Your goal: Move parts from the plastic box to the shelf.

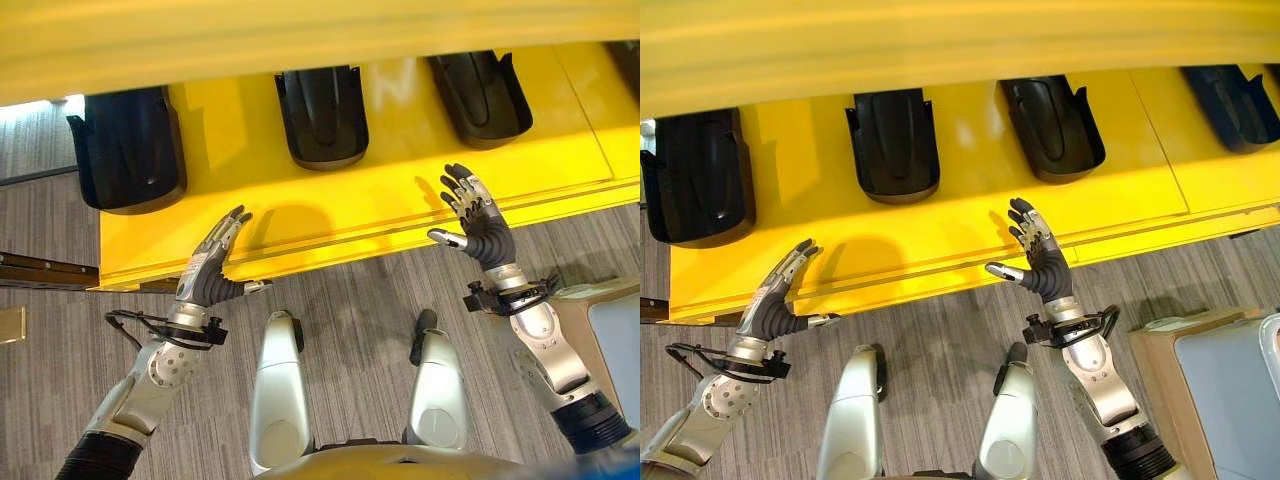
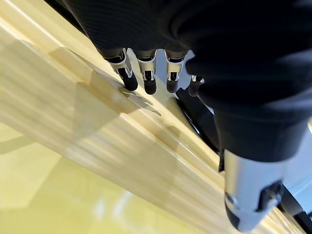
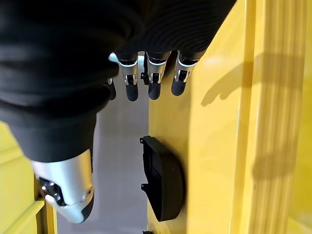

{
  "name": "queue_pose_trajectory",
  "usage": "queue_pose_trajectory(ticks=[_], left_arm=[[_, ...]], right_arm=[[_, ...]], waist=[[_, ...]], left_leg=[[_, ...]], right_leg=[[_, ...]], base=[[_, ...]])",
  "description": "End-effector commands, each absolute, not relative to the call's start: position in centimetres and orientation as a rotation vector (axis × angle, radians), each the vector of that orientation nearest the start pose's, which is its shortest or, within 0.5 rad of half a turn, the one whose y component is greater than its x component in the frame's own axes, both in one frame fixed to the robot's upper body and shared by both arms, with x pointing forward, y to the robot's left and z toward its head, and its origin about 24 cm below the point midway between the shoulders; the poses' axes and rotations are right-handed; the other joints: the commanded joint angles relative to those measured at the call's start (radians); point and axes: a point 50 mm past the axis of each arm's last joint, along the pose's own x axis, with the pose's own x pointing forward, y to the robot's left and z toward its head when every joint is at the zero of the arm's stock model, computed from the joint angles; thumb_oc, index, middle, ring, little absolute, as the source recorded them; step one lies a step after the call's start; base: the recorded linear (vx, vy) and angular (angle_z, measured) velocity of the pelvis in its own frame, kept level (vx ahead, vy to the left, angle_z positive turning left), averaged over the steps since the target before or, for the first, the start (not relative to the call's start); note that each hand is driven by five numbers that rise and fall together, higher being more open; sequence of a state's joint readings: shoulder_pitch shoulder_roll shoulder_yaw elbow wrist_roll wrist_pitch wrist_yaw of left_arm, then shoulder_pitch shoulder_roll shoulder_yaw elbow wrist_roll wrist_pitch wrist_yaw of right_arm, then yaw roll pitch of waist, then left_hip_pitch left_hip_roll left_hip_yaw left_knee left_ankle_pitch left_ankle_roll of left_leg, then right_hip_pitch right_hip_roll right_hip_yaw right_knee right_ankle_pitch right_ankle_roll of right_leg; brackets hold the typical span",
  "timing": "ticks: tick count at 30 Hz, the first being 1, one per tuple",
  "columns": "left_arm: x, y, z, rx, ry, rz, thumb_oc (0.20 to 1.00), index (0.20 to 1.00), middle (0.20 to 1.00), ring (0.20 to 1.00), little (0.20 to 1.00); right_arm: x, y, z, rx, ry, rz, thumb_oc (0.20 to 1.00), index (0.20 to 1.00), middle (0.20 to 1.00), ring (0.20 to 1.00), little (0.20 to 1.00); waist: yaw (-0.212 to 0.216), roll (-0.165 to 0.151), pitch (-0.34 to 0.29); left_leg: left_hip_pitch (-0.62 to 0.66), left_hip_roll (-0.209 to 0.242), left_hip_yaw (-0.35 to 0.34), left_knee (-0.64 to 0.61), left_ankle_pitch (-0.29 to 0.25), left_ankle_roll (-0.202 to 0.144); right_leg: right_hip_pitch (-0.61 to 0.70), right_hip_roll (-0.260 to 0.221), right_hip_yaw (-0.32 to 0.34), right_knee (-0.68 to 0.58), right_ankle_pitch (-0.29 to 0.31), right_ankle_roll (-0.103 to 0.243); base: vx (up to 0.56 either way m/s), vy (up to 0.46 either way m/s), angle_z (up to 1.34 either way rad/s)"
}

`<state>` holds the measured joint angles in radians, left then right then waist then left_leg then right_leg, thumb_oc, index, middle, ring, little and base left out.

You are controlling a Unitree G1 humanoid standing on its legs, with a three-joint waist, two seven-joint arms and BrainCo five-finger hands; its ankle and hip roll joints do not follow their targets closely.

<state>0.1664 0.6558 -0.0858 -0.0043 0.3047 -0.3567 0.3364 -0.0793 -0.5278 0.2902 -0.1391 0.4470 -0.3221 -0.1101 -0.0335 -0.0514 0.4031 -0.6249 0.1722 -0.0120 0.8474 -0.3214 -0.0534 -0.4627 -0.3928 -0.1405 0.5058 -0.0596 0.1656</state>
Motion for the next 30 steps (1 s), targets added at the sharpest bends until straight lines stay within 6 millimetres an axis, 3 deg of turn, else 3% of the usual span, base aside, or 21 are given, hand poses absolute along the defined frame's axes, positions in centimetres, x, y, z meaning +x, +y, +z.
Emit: queue_pose_trajectory(ticks=[1,13,30], left_arm=[[19.2,27.4,3.4,0.947,-0.034,0.07,1.0,1.0,1.0,1.0,1.0],[17.6,29.7,0.9,0.9,0.152,0.192,1.0,1.0,1.0,1.0,1.0],[15.5,30.4,-2.1,0.856,0.329,0.216,1.0,1.0,1.0,1.0,1.0]], right_arm=[[24.8,-17.4,13.5,-0.011,-0.5,0.223,1.0,1.0,1.0,1.0,1.0],[25.0,-17.7,13.1,-0.019,-0.456,0.217,1.0,1.0,1.0,1.0,1.0],[25.3,-17.3,13.2,-0.017,-0.452,0.229,1.0,1.0,1.0,1.0,1.0]], waist=[[0.032,-0.023,-0.012],[0.039,-0.019,-0.016],[0.05,-0.009,-0.005]], left_leg=[[0.052,-0.037,-0.008,-0.107,0.059,0.042],[0.038,-0.036,-0.008,-0.101,0.062,0.045],[0.038,-0.041,-0.01,-0.098,0.063,0.048]], right_leg=[[-0.034,0.007,0.011,0.186,-0.105,-0.045],[-0.05,0.01,0.013,0.191,-0.104,-0.048],[-0.046,0.009,0.016,0.202,-0.11,-0.051]], base=[[0.0,0.0,0.0],[0.0,0.0,0.0],[0.0,0.0,0.0]])
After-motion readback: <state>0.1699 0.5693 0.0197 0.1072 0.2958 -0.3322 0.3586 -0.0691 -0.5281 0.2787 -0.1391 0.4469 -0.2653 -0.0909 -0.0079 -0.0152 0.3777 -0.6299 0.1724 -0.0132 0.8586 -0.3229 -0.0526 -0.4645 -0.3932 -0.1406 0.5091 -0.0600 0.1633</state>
